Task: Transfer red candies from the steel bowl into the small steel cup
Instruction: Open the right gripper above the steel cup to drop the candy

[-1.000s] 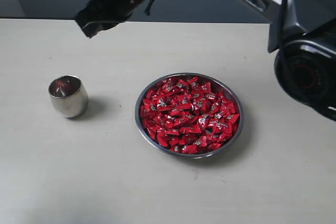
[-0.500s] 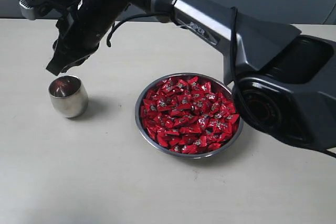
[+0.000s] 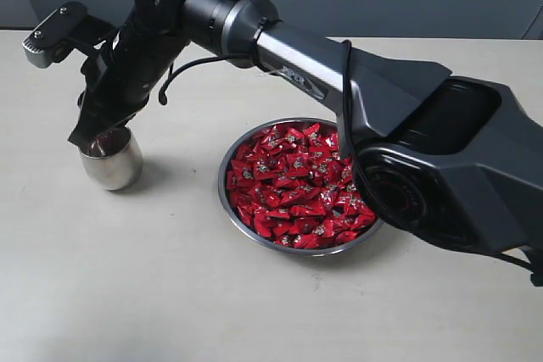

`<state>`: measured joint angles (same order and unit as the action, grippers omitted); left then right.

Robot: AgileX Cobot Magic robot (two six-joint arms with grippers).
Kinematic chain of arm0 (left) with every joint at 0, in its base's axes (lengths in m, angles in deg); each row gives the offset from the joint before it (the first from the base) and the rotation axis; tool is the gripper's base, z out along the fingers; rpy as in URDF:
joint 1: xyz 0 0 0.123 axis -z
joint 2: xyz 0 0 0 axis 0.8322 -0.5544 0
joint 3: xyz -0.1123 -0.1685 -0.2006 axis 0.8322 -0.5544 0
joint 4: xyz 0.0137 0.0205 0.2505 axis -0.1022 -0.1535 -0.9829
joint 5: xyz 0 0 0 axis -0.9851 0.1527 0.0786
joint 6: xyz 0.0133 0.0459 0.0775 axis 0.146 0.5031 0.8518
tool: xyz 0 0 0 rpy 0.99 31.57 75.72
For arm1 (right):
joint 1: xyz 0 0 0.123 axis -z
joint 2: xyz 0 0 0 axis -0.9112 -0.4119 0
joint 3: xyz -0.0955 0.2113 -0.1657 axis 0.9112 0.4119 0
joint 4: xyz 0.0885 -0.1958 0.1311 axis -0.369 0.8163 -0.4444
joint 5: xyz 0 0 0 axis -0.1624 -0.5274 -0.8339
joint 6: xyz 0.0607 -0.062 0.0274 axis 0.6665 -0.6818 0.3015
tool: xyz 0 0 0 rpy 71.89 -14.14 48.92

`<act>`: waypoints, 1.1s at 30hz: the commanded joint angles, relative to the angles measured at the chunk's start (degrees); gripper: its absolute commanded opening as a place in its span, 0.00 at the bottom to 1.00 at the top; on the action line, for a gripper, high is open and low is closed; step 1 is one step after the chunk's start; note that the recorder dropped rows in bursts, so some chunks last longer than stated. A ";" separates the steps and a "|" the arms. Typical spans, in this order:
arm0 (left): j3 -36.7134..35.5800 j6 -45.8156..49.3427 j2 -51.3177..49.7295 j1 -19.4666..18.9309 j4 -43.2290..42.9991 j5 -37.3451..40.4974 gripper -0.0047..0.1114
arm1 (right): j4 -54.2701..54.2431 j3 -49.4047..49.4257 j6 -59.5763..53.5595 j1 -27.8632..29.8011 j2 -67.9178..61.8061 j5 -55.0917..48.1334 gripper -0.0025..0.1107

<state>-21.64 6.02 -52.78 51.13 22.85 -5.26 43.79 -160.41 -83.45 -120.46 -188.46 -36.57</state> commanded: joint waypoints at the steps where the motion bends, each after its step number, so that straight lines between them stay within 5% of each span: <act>1: -0.22 -0.15 0.26 0.44 -0.04 -0.10 0.04 | 0.84 -0.28 -0.39 -0.01 -0.47 1.52 0.01; 33: -0.22 -0.15 0.26 0.44 -0.04 -0.10 0.04 | 0.99 -0.28 1.21 -0.01 -1.59 -0.38 0.01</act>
<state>-21.64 6.02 -52.78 51.13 22.85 -5.26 44.60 -160.41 -82.30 -120.60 -190.22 -36.83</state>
